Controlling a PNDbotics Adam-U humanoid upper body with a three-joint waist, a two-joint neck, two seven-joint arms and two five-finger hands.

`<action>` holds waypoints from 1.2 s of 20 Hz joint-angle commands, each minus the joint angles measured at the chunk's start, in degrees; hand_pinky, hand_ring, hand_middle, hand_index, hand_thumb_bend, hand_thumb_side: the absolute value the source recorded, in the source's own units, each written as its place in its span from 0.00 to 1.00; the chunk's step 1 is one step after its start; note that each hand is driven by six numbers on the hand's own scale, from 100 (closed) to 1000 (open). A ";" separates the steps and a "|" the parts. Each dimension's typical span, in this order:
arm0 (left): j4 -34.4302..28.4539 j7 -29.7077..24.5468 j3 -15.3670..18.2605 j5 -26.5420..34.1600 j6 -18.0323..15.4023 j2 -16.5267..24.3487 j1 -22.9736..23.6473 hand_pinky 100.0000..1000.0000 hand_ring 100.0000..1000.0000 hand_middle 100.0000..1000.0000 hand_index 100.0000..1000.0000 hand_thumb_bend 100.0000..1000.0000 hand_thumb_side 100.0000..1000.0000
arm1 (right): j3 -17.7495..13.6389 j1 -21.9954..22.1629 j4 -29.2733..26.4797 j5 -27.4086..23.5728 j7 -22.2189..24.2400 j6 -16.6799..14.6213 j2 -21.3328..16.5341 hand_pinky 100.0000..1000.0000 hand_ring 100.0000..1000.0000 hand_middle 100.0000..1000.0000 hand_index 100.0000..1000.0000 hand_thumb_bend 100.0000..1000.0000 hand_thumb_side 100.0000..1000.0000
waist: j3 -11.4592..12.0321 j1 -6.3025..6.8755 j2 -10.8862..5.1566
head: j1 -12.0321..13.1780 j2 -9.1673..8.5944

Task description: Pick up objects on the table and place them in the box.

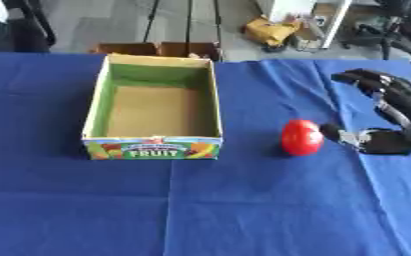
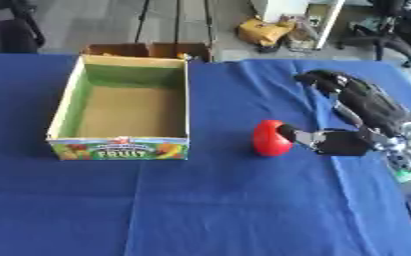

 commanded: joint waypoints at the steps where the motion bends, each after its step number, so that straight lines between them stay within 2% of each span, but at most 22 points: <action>1: -1.12 -0.13 -0.27 0.07 0.30 0.65 -0.79 0.68 0.66 0.69 0.86 0.00 0.85 | 0.34 -1.54 3.03 1.67 0.85 -0.41 -1.24 0.63 0.86 0.83 0.95 0.52 1.00 | 0.10 0.07 -1.20 | -0.29 0.14; 9: -1.12 -0.40 -0.41 0.07 0.60 0.50 -0.85 0.68 0.65 0.69 0.86 0.00 0.85 | 1.62 -5.26 10.22 2.28 3.27 -0.73 0.04 0.61 0.85 0.82 0.95 0.51 1.00 | 0.56 -0.16 -1.17 | -0.44 0.92; 14: -1.12 -0.53 -0.58 0.01 0.97 0.42 -0.93 0.68 0.65 0.69 0.86 0.00 0.85 | 1.61 -7.81 14.53 1.31 5.94 0.23 1.64 0.61 0.85 0.81 0.95 0.52 1.00 | 0.53 -0.49 -1.26 | -0.13 1.63; 20: -1.12 -0.68 -0.74 0.06 1.21 0.24 -1.06 0.68 0.65 0.69 0.86 0.00 0.85 | 1.77 -9.24 17.26 2.19 6.24 0.33 2.16 0.64 0.93 0.81 0.94 0.54 1.00 | 1.07 -0.75 -1.20 | -0.06 1.83; 24: -1.12 -0.88 -0.73 0.07 1.27 0.10 -1.15 0.68 0.65 0.69 0.86 0.00 0.85 | 1.97 -10.01 18.71 2.84 6.62 0.19 2.93 0.63 0.92 0.82 0.94 0.55 1.00 | 1.44 -0.78 -0.87 | -0.23 2.07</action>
